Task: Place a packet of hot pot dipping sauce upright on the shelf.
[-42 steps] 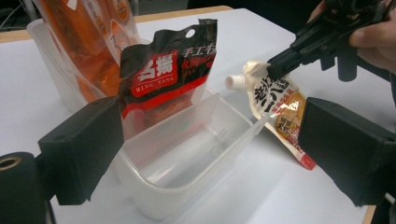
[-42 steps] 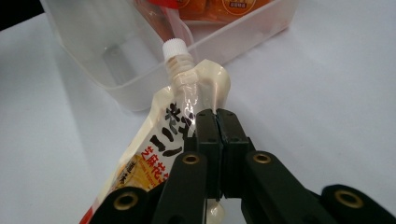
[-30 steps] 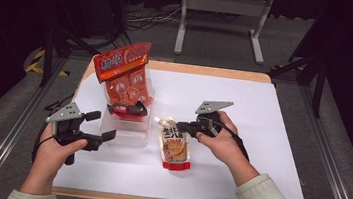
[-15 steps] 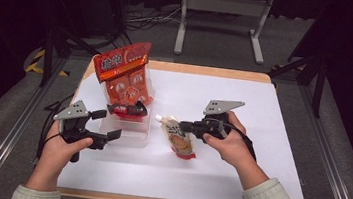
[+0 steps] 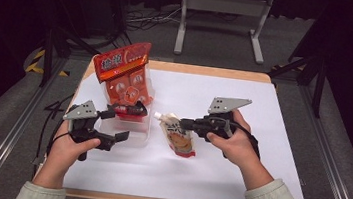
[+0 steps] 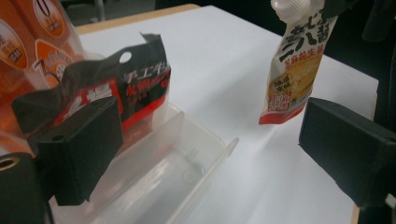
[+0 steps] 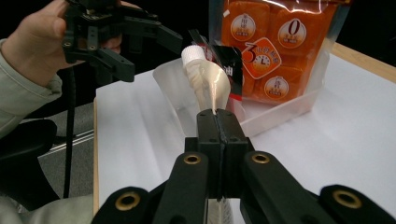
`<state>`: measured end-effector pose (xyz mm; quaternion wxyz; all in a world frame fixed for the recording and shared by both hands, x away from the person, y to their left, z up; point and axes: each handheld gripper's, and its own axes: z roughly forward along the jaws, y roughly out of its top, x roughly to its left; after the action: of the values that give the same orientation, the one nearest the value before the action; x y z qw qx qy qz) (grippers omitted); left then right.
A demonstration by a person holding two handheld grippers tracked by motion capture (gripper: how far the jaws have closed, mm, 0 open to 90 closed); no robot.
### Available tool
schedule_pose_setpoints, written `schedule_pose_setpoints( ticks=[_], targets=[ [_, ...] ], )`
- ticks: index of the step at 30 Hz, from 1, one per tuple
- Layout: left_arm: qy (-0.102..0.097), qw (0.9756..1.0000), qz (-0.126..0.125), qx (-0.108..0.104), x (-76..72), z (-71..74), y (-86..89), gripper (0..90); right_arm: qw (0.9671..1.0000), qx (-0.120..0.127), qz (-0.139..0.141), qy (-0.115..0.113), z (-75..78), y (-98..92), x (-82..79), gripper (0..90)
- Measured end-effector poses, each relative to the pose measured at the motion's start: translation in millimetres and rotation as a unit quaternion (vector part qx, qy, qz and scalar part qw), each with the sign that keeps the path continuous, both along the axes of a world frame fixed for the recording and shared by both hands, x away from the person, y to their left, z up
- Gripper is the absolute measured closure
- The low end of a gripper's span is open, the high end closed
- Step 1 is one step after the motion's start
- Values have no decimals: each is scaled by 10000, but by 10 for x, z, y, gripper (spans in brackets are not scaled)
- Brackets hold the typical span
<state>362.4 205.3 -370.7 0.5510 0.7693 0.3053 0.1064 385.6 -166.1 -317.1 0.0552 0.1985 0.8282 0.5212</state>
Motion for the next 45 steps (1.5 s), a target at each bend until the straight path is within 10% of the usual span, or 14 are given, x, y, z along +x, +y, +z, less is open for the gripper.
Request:
schedule_pose_setpoints(
  ticks=[8, 22, 45],
  targets=[
    [-120, 9986, -288, -421, 18, -14, -112, 44, 9997, 183, 132, -107, 105, 52, -44, 900],
    [-430, 9947, -921, -170, -30, -24, -306, 59, 9971, 611, 350, -272, 149, 174, -103, 900],
    [-489, 9876, -1380, -573, -62, 19, -461, 235, 9932, 718, 787, -460, 83, 460, -158, 900]
  ],
)
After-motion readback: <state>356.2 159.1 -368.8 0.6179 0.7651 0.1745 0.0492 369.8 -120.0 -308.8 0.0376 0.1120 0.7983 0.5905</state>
